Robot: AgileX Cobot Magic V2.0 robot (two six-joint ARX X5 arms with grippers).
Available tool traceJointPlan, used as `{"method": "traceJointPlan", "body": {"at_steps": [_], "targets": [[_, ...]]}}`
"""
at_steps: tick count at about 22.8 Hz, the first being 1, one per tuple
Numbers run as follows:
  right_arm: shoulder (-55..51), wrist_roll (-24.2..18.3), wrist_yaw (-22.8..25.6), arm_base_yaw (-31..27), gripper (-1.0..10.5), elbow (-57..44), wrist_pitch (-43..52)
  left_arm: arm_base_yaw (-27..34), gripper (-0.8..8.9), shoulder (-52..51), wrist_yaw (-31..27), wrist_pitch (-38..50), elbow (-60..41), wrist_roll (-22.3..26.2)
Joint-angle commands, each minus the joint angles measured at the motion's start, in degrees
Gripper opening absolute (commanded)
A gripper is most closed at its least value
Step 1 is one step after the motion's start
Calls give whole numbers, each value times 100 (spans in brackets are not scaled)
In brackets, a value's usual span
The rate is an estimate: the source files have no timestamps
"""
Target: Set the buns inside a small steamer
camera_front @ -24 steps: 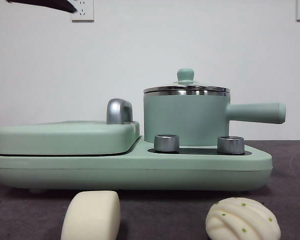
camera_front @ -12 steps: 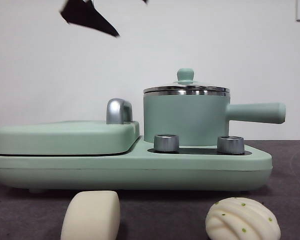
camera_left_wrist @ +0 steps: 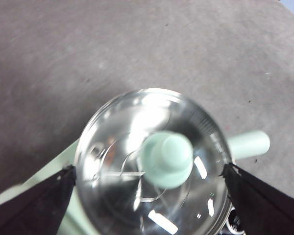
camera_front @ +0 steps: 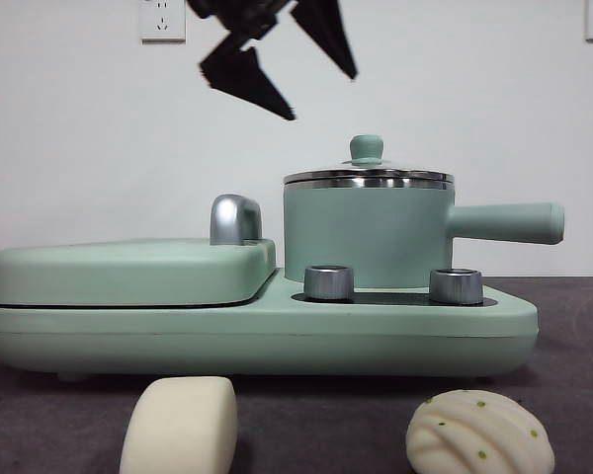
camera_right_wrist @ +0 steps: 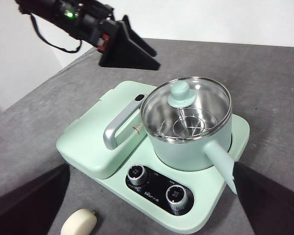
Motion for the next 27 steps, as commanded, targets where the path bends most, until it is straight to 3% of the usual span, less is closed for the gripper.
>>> {"method": "traceJointPlan", "body": {"at_steps": [1, 4, 9, 12, 15, 24, 27], "targets": [[22, 20, -11, 9, 553, 87, 63, -186, 492, 326, -205, 52, 363, 92], [22, 22, -11, 9, 553, 87, 61, -396, 492, 466, -592, 111, 374, 142], [22, 22, -13, 9, 553, 87, 61, -640, 490, 719, -608, 184, 374, 146], [22, 24, -13, 9, 553, 87, 61, -717, 425, 822, -708, 199, 374, 168], [22, 26, -13, 9, 553, 87, 59, -734, 420, 892, -710, 221, 374, 166], [22, 26, -11, 9, 553, 87, 50, -741, 34, 964, -772, 210, 378, 184], [22, 26, -11, 9, 553, 87, 50, -739, 19, 964, -772, 201, 389, 184]]}}
